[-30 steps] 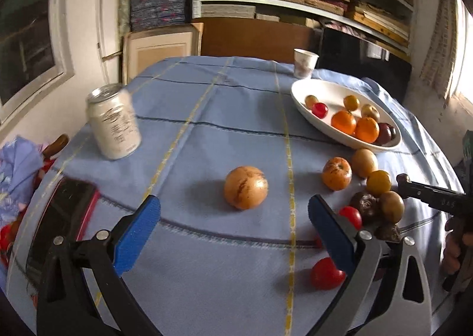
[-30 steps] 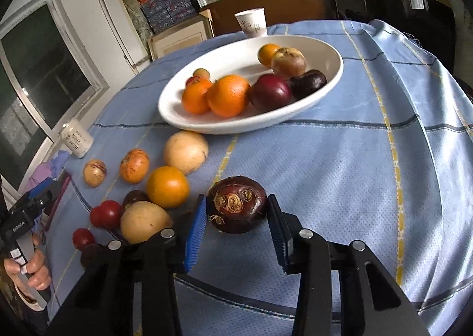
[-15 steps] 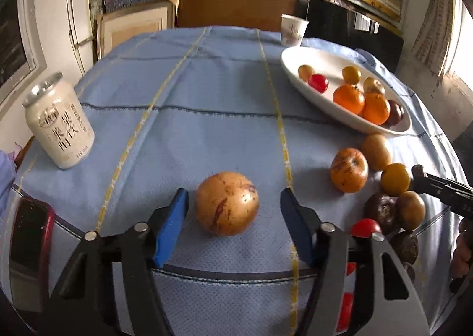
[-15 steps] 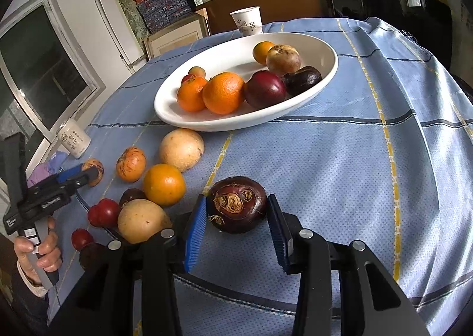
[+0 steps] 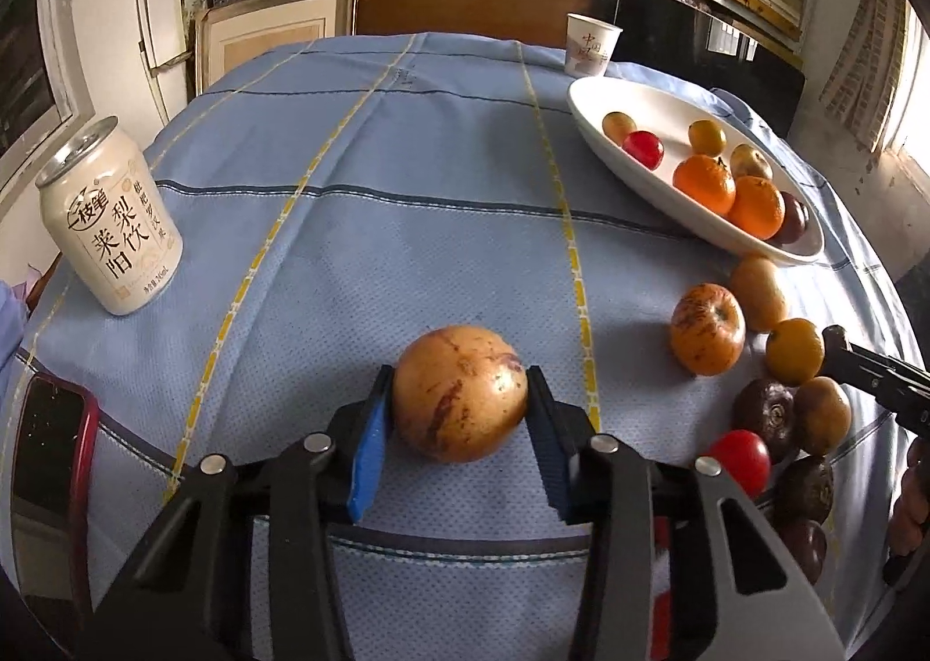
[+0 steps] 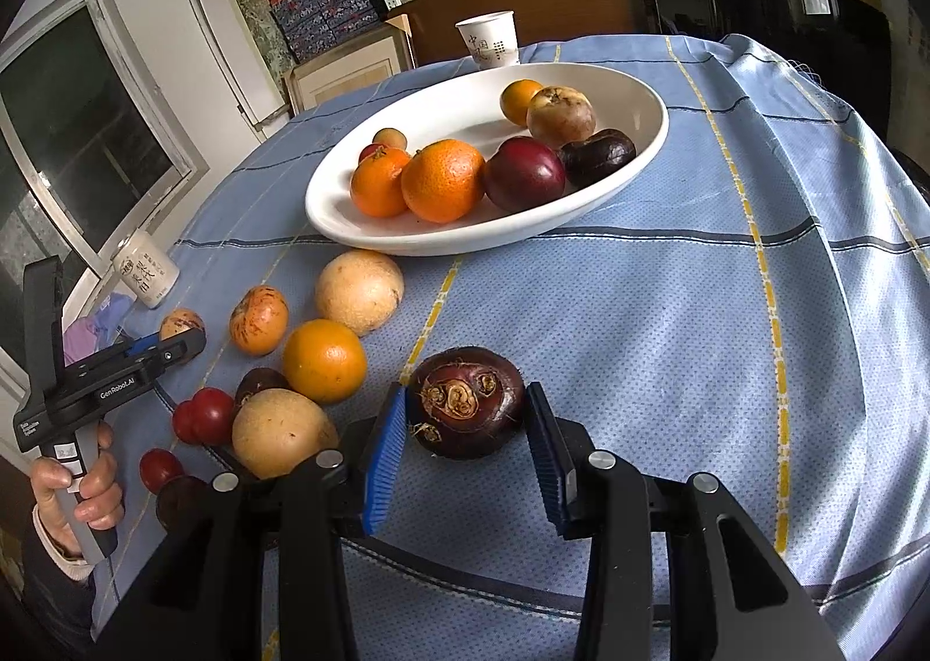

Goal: Organize fruits
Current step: 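Grasp a dark purple round fruit with the right tool while the left tool grasps a large speckled brown fruit, then carry both fruits onto the white plate and open both tools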

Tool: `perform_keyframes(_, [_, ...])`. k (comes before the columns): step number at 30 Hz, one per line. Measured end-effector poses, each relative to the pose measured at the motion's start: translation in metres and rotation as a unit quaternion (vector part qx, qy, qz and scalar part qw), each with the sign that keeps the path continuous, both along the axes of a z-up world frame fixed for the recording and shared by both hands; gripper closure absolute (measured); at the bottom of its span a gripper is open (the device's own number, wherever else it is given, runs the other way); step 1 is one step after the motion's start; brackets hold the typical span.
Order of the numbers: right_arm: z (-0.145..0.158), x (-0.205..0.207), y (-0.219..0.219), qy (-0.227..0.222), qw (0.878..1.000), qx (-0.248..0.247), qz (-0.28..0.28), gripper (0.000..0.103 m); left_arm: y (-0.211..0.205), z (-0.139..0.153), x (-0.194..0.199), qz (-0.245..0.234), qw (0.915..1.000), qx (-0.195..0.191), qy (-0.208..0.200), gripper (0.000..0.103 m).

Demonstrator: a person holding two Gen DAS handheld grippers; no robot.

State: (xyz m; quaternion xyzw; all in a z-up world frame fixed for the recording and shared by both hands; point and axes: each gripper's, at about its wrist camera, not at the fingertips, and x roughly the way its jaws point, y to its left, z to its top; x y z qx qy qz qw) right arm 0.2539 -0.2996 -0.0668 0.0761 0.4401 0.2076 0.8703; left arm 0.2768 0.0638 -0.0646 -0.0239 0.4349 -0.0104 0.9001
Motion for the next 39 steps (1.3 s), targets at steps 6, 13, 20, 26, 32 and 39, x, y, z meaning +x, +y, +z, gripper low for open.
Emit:
perform_keyframes(6, [0.0,0.0,0.0,0.0,1.0,0.0,-0.001,0.061,0.002,0.001,-0.003,0.002,1.0,-0.001,-0.006,0.06])
perform_keyframes(13, [0.021,-0.017,0.001,-0.068,0.998,-0.005,-0.005,0.061,-0.008,0.03,-0.022,-0.015,0.9973,-0.016,-0.069,0.061])
perform_keyframes(20, [0.043,-0.002,0.013,-0.15,0.988,-0.01,-0.028,0.061,-0.059,0.066,0.023,-0.078,0.9917,-0.032,-0.096,0.061])
perform_keyframes(26, [0.052,0.045,0.03,-0.175,0.982,-0.037,-0.058,0.062,-0.098,0.071,0.089,-0.102,0.9902,-0.038,-0.087,0.061])
perform_keyframes(32, [0.045,0.077,0.025,-0.155,0.985,-0.029,-0.068,0.062,-0.107,0.051,0.132,-0.103,0.9929,-0.027,-0.051,0.061])
perform_keyframes(39, [0.038,0.096,0.019,-0.138,0.988,-0.004,-0.07,0.055,-0.112,0.041,0.144,-0.11,0.9931,-0.017,-0.037,0.058])
